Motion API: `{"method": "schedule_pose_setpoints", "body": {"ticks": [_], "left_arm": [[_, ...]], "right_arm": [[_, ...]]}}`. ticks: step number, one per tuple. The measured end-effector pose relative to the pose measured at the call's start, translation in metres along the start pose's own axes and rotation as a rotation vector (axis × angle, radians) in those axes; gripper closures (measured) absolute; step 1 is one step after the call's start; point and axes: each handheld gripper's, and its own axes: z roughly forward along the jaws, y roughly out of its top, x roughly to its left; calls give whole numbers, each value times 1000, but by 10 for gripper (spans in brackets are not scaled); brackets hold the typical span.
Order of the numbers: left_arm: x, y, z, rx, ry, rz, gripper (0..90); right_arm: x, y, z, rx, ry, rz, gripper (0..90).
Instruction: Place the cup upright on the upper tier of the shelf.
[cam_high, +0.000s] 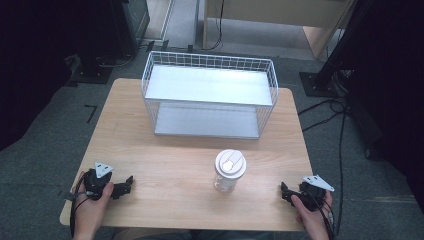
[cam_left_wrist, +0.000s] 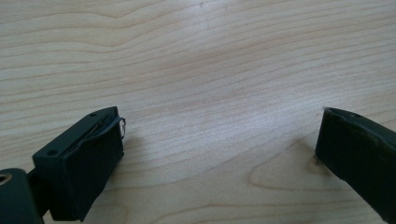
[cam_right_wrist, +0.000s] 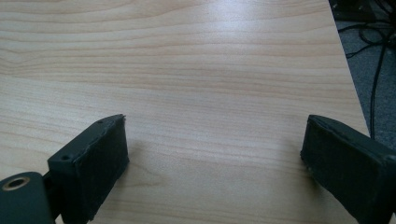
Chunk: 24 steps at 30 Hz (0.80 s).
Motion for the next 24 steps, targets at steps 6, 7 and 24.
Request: {"method": "schedule_pose_setpoints", "body": {"ticks": [6, 7, 24], "left_arm": [[0, 0, 0, 1, 1, -2, 13], [0, 0, 0, 1, 2, -2, 13], [0, 0, 0, 1, 2, -2, 13]], "right_arm": [[2, 0, -1, 13, -19, 15, 54], [2, 1, -2, 12, -23, 14, 54], [52, 13, -19, -66, 80, -56, 52]]}}
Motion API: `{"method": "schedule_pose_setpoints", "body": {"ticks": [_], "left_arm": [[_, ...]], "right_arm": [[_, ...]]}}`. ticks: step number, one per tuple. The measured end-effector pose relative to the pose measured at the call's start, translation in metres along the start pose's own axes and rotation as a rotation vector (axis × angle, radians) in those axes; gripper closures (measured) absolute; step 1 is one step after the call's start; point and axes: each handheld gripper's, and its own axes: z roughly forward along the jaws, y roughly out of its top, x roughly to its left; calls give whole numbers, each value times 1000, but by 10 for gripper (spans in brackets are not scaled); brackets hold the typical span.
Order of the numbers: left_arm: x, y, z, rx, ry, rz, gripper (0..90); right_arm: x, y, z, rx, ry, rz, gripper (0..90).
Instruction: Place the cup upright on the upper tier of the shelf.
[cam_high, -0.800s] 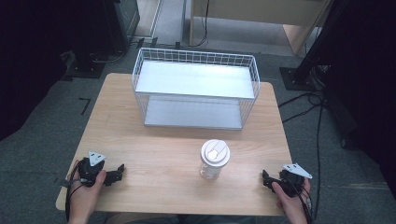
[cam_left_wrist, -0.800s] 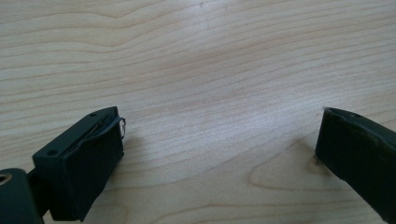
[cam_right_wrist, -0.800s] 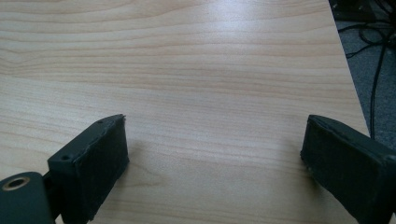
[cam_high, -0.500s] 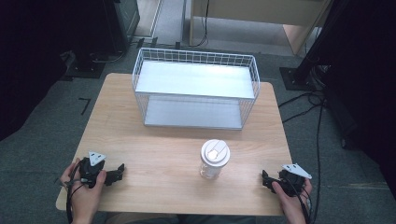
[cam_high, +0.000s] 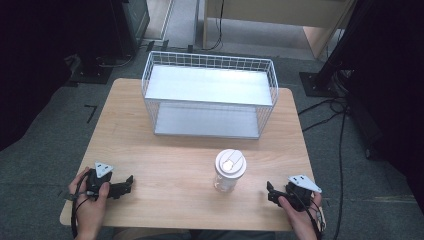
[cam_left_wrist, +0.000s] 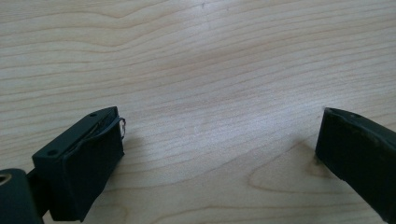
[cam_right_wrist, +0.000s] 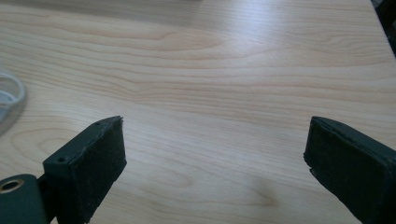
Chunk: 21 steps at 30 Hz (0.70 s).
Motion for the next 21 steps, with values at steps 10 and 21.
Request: {"method": "schedule_pose_setpoints", "body": {"ticks": [10, 21], "left_arm": [[0, 0, 0, 0, 0, 0, 13], [0, 0, 0, 0, 0, 0, 13]], "right_arm": [[20, 3, -3, -16, 39, -20, 52], [37, 5, -3, -19, 85, -33, 52]]}}
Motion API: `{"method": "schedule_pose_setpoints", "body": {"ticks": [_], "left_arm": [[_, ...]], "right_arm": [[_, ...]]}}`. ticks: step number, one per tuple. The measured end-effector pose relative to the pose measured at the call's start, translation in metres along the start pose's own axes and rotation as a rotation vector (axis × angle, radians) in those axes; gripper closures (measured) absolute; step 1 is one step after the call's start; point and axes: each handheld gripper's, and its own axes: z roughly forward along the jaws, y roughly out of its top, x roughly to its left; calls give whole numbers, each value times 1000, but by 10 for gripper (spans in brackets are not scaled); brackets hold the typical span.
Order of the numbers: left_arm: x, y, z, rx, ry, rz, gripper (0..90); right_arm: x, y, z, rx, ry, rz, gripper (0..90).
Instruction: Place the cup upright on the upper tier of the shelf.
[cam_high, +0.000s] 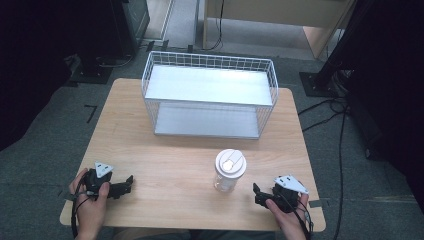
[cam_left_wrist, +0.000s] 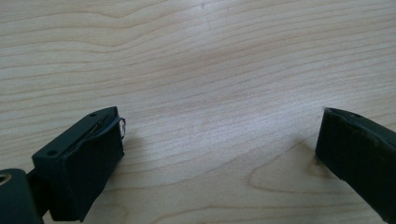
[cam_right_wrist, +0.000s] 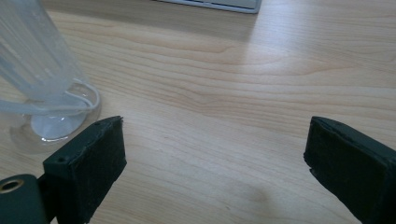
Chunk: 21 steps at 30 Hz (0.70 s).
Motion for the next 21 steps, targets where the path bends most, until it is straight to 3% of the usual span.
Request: {"method": "schedule_pose_setpoints", "body": {"ticks": [21], "left_arm": [[0, 0, 0, 0, 0, 0, 13]], "right_arm": [[22, 1, 1, -10, 69, -29, 52]]}}
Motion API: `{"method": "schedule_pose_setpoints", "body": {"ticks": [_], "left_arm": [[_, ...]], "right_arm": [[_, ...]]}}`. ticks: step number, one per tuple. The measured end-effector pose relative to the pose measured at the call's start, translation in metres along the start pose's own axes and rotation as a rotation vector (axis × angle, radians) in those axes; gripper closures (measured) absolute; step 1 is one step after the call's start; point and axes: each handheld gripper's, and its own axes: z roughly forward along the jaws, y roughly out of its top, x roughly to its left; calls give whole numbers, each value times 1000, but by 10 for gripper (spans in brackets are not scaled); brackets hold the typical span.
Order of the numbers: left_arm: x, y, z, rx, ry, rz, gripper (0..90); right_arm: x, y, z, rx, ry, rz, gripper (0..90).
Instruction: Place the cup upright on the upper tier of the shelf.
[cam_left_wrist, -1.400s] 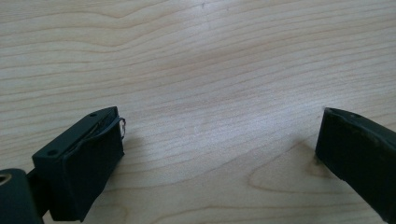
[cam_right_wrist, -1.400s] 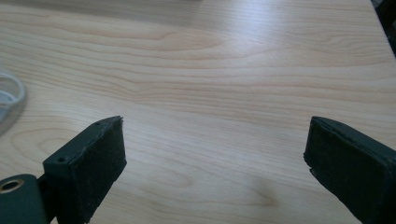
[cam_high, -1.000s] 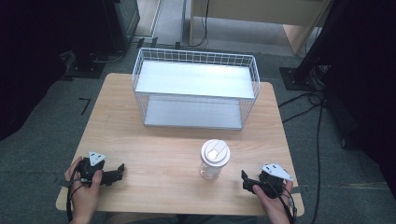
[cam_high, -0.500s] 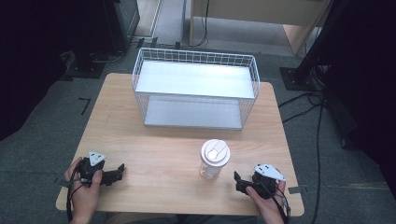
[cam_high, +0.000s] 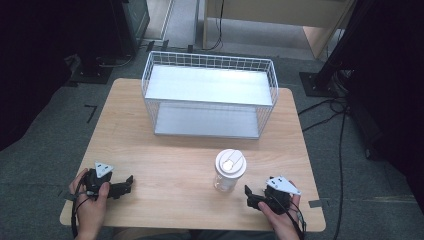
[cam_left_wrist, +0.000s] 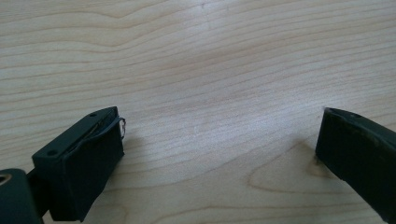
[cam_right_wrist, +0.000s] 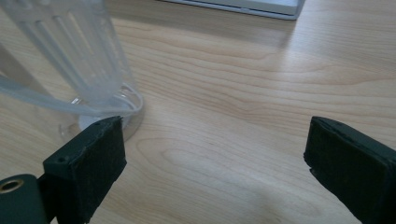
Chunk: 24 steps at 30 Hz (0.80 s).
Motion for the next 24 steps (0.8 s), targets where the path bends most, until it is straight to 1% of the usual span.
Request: {"method": "schedule_pose_setpoints", "body": {"ticks": [7, 11, 13, 15, 21, 24], "left_arm": [[0, 0, 0, 0, 0, 0, 13], [0, 0, 0, 0, 0, 0, 12], [0, 0, 0, 0, 0, 0, 12], [0, 0, 0, 0, 0, 0, 12], [0, 0, 0, 0, 0, 0, 13], [0, 0, 0, 0, 0, 0, 13]], "right_arm": [[11, 1, 1, -4, 36, -14, 52], [14, 2, 0, -9, 60, -7, 53], [15, 3, 0, -9, 67, -15, 53], [16, 3, -1, -9, 72, -10, 52], [22, 6, -3, -21, 106, -21, 52], [24, 9, -5, -27, 115, -22, 53]]}}
